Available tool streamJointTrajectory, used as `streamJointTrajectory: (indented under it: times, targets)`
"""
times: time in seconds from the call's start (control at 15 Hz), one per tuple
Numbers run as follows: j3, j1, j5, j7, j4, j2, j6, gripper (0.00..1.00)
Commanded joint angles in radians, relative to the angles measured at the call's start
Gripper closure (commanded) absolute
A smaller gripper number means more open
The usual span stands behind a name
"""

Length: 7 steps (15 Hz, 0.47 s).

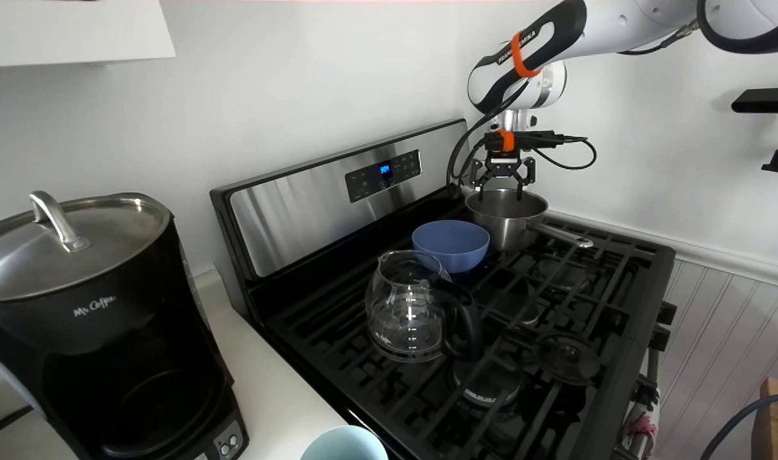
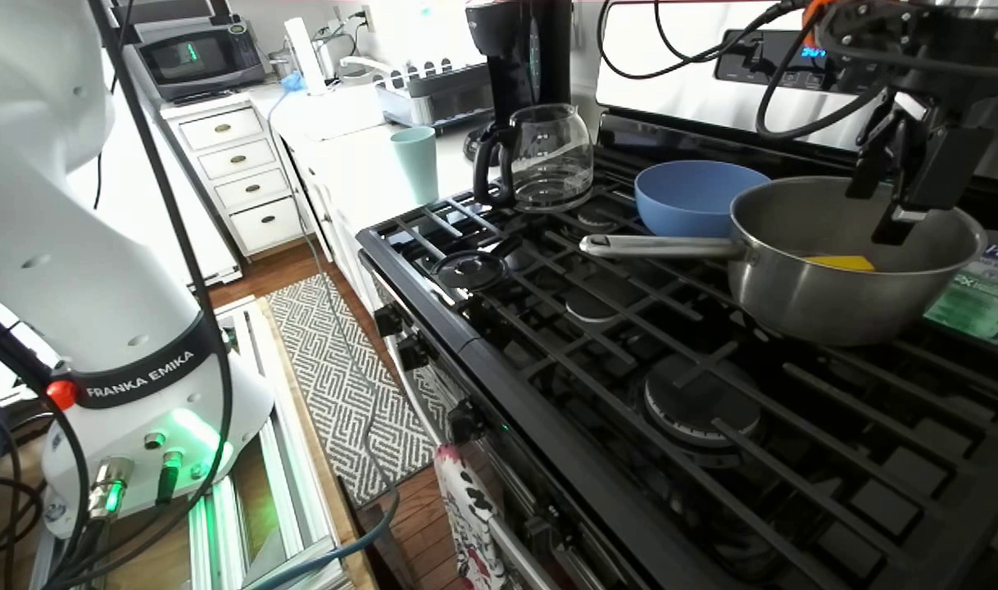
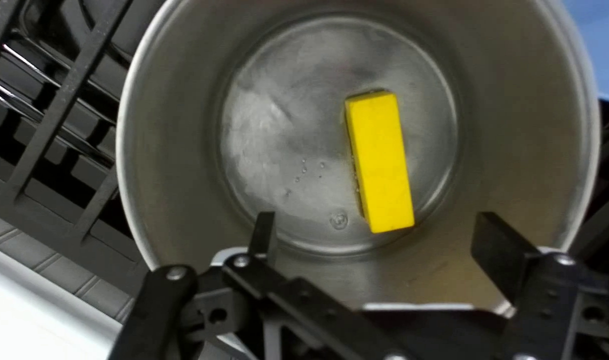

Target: Remove the yellow block from the blue bowl and put it in the silver pot

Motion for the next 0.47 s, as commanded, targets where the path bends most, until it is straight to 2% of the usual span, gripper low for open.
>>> streamJointTrajectory:
  times: [0.0,0.33,0.4]
  targets:
    - [0.013,0.007,-0.03,-0.101,-0.132,-0.113,0.036,0.0]
    - [0.028,0.009,-0.074,-0.283,-0.259,-0.224,0.042,0.0]
    - [0.025,-0.003,-0.046,-0.216,-0.147,-0.141,0.002,0.0]
